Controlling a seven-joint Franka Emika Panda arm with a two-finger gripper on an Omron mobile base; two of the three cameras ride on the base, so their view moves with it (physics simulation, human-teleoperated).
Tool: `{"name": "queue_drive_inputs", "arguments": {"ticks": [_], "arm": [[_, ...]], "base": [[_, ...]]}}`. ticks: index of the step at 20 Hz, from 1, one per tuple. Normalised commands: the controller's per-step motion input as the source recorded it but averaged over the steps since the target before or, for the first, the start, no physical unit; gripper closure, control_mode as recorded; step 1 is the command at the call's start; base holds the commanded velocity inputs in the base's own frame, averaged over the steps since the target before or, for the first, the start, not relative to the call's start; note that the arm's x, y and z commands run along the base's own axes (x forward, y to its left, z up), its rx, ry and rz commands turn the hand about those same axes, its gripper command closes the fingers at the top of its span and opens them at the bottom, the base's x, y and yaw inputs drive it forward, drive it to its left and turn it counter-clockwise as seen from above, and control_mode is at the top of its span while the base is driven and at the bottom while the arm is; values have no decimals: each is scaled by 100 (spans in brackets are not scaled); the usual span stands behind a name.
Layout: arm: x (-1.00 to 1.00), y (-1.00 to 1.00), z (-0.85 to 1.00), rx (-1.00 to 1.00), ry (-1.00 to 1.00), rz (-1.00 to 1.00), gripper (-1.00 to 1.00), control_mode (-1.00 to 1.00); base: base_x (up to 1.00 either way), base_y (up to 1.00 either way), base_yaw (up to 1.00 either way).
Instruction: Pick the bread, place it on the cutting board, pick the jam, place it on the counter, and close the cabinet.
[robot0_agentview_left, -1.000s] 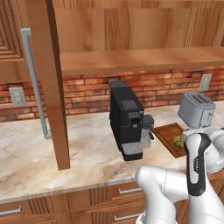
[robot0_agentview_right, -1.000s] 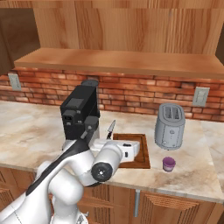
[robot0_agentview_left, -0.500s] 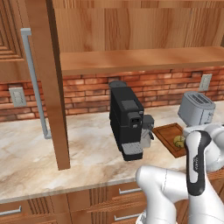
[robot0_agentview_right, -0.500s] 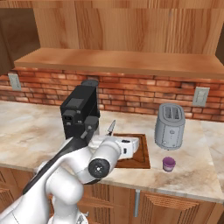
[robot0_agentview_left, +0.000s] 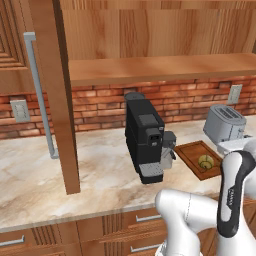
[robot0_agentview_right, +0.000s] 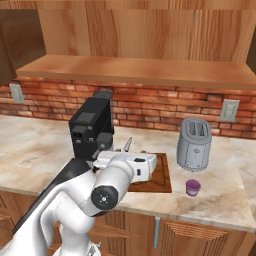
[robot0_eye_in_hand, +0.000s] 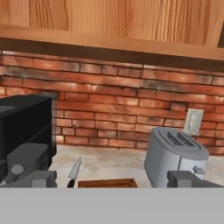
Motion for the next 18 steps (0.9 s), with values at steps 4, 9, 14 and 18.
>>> {"name": "queue_drive_inputs", "arguments": {"ticks": [4, 9, 14, 18], "arm": [[-50, 14, 41, 0, -4, -2, -100, -100], [-54, 19, 39, 0, -1, -3, -100, -100], [-54, 25, 31, 0, 0, -4, -100, -100], [-48, 25, 27, 0, -5, -3, -100, -100]], "base": [[0, 0, 0], [0, 0, 0], [0, 0, 0], [0, 0, 0]]}}
